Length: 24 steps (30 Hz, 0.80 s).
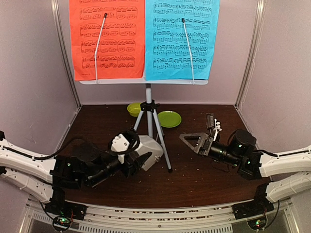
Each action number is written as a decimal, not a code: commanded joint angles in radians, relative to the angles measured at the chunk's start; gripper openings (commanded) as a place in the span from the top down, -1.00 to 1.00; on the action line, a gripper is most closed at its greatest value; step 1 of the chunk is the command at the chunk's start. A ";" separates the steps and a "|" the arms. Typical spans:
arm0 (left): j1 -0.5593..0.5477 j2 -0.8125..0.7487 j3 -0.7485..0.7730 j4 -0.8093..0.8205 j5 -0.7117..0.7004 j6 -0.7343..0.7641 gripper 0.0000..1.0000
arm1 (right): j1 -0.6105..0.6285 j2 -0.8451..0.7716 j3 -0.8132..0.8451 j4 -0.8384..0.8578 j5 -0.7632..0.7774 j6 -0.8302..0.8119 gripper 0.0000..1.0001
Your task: Set up the instrument practice props
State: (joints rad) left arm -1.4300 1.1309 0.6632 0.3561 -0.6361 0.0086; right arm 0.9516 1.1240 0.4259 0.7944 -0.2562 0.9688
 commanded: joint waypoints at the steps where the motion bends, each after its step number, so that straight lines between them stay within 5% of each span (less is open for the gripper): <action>1: 0.037 0.020 0.055 0.031 -0.060 -0.241 0.80 | 0.006 -0.091 0.041 -0.282 0.089 -0.216 -0.86; 3: 0.059 0.020 0.052 -0.023 -0.079 -0.311 0.80 | 0.007 -0.121 0.055 -0.360 0.126 -0.264 -1.00; 14: 0.174 0.070 0.066 -0.182 -0.052 -0.521 0.80 | 0.005 -0.213 0.099 -0.547 0.266 -0.391 -1.00; 24: 0.192 0.082 0.056 -0.285 -0.043 -0.647 0.78 | 0.005 -0.189 0.051 -0.441 0.308 -0.365 -1.00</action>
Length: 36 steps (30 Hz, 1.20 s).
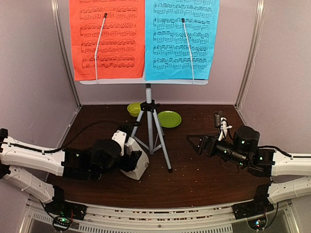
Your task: Set up the instrument practice props
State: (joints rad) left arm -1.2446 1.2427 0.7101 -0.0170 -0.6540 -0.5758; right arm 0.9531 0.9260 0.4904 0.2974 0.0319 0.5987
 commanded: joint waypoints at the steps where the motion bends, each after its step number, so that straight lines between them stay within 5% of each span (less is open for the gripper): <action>1: 0.007 -0.033 -0.004 0.094 -0.029 -0.067 0.78 | 0.004 0.010 -0.010 0.056 0.008 -0.002 -1.00; 14: 0.007 0.095 0.026 0.251 0.035 -0.064 0.77 | 0.011 0.058 0.050 -0.030 0.027 -0.043 -1.00; 22: 0.006 0.247 0.154 0.174 0.064 -0.097 0.64 | 0.018 0.076 0.068 -0.028 0.023 -0.046 -1.00; 36: 0.006 0.231 0.177 0.091 0.155 0.022 -0.95 | 0.026 0.115 0.088 -0.006 -0.012 -0.051 -1.00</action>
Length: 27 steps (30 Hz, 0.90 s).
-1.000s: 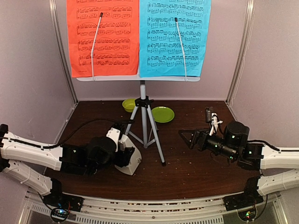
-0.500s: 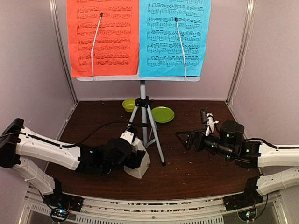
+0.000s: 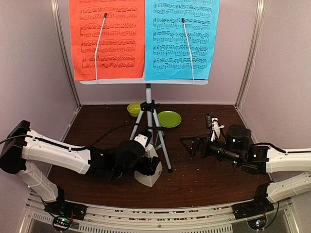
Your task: Set up the instrument practice props
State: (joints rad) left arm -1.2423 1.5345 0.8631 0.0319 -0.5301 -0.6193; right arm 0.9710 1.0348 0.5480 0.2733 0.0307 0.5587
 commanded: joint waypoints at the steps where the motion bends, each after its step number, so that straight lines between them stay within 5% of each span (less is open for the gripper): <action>1: 0.003 -0.074 0.020 0.038 0.038 0.076 -0.95 | 0.009 0.008 0.032 0.018 -0.011 -0.011 -1.00; 11: -0.003 -0.308 -0.293 0.364 0.107 0.175 -0.86 | 0.039 0.097 0.131 -0.014 -0.045 -0.022 -1.00; 27: -0.009 -0.238 -0.307 0.505 0.131 0.274 -0.65 | 0.080 0.326 0.309 -0.014 -0.189 0.007 -0.96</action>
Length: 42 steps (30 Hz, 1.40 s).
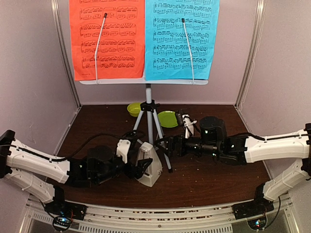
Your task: Set up the instrument practice props
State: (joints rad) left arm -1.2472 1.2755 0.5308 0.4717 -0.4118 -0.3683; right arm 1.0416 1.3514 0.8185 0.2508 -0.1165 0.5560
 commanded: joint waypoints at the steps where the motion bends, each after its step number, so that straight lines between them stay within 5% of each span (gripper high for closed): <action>1: -0.004 0.026 0.025 0.062 0.009 0.013 -0.65 | 0.012 0.010 0.035 0.015 -0.047 0.009 -0.96; 15: -0.008 -0.042 0.105 -0.112 -0.020 0.002 -0.63 | 0.011 0.008 0.034 -0.011 -0.066 0.001 -0.97; 21: -0.014 -0.157 -0.056 0.081 -0.091 0.074 -0.64 | 0.007 0.023 0.072 -0.036 -0.083 -0.007 -0.98; 28: -0.018 -0.173 -0.088 0.080 -0.103 0.114 -0.63 | -0.004 0.062 0.086 -0.024 -0.108 0.016 -0.94; 42: -0.060 0.059 0.051 0.108 -0.104 0.112 -0.53 | -0.023 0.162 0.088 0.098 -0.123 0.120 -0.25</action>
State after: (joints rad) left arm -1.3029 1.3231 0.5385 0.5217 -0.4988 -0.2596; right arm 1.0317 1.4956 0.8909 0.2745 -0.2268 0.6353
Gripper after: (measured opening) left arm 0.774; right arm 0.662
